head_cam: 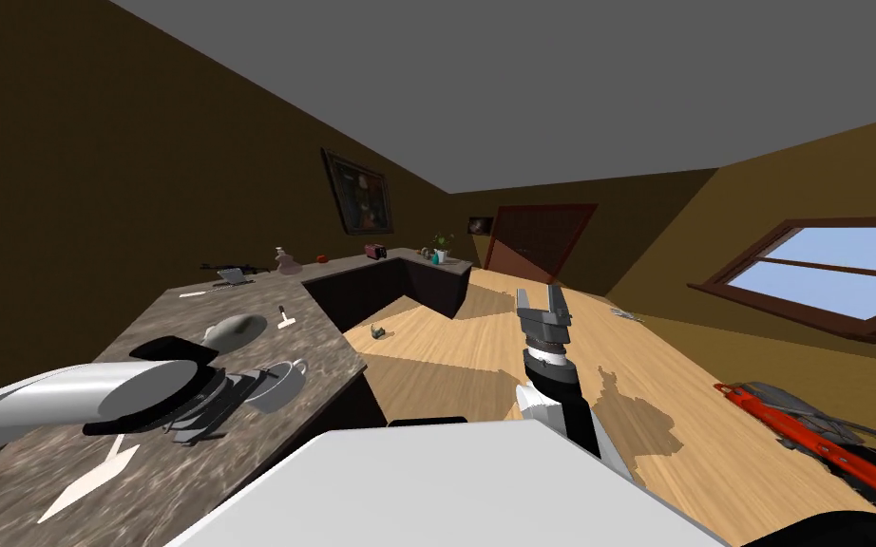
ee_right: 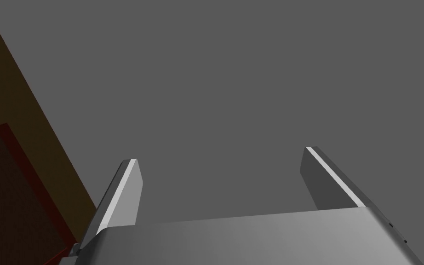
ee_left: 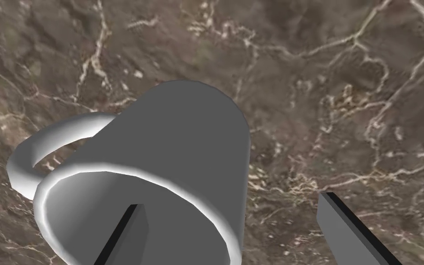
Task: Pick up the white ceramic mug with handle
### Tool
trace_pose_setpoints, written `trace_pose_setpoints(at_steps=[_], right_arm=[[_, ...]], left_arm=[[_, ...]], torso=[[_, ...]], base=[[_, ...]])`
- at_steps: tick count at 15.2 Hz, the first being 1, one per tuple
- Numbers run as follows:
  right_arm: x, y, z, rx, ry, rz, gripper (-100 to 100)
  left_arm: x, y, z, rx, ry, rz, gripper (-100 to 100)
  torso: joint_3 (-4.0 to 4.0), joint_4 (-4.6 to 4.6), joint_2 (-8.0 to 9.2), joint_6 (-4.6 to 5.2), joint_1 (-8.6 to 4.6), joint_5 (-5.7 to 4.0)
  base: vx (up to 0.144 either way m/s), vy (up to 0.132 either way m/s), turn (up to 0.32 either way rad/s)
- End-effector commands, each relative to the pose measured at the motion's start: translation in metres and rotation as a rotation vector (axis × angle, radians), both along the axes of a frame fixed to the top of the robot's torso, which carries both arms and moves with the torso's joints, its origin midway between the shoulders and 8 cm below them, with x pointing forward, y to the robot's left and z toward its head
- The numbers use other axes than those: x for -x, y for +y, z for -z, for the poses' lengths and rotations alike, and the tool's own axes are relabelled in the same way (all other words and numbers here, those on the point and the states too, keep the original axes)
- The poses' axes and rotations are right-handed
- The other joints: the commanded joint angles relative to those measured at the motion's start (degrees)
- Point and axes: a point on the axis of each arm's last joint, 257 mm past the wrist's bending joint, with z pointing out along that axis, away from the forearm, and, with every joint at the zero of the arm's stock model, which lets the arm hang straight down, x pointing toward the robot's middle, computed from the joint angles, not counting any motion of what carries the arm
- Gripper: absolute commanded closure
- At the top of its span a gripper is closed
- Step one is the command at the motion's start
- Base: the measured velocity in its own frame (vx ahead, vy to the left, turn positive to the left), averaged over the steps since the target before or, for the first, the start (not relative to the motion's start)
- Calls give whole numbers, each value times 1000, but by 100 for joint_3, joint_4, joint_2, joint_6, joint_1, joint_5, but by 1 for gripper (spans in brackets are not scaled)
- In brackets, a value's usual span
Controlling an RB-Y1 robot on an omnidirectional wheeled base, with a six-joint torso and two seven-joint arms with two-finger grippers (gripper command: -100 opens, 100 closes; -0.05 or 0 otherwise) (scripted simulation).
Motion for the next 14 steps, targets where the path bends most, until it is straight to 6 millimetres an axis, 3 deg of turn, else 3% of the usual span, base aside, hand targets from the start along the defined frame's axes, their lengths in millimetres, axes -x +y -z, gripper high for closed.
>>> trace_pose_setpoints(at_steps=[1,9,14], right_arm=[[0,0,0,0,0,0,0],[0,0,0,0,0,0,0],[0,0,0,0,0,0,0]], left_arm=[[10,2,-3,5,44,-8,-100],[38,10,-19,26,175,-34,-100],[37,-1,-7,16,160,-52,-100]], torso=[[0,0,0,0,0,0],[0,0,1,-1,0,0],[6,2,10,-2,23,5]], base=[[5,-8,-93],[4,-6,-94],[-14,39,-66]])
